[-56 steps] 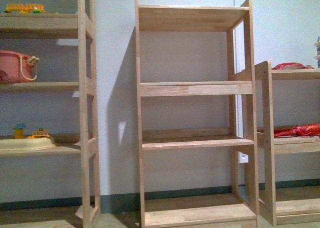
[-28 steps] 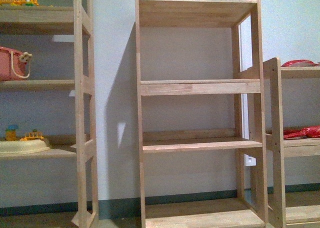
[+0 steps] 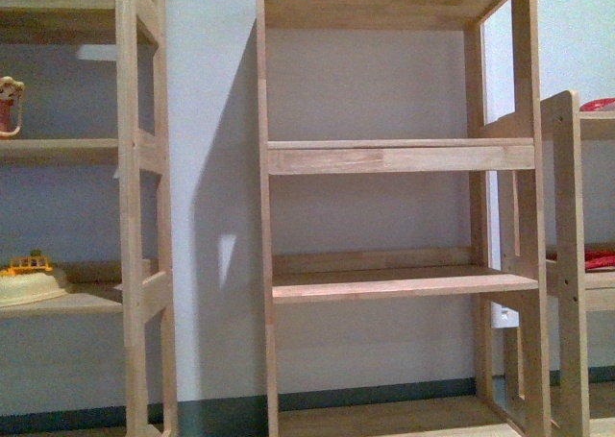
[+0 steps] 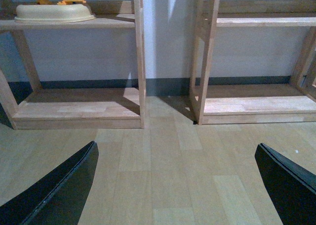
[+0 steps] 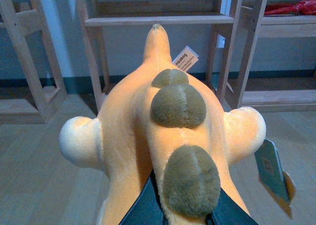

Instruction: Put away toys

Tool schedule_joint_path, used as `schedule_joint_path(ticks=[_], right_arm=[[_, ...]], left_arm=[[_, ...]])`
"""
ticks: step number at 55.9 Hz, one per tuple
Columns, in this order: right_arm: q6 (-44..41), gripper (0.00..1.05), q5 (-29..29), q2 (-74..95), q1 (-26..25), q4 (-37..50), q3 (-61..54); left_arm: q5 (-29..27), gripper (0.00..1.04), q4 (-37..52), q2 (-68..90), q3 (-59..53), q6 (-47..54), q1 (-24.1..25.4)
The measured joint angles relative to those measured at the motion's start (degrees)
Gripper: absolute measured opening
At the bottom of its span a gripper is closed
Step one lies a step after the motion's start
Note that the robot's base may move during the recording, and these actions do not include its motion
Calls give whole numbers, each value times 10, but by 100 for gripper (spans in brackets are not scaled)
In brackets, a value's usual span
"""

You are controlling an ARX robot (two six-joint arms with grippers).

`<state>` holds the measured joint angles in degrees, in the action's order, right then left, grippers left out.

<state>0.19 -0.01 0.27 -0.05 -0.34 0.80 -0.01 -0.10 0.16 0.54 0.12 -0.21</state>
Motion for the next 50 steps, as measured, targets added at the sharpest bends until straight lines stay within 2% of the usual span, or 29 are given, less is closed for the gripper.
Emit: schedule_joint_path(ticks=[50], right_arm=[[0, 6, 0, 0, 0, 0, 0]], left_arm=[[0, 98, 0, 0, 0, 0, 0]])
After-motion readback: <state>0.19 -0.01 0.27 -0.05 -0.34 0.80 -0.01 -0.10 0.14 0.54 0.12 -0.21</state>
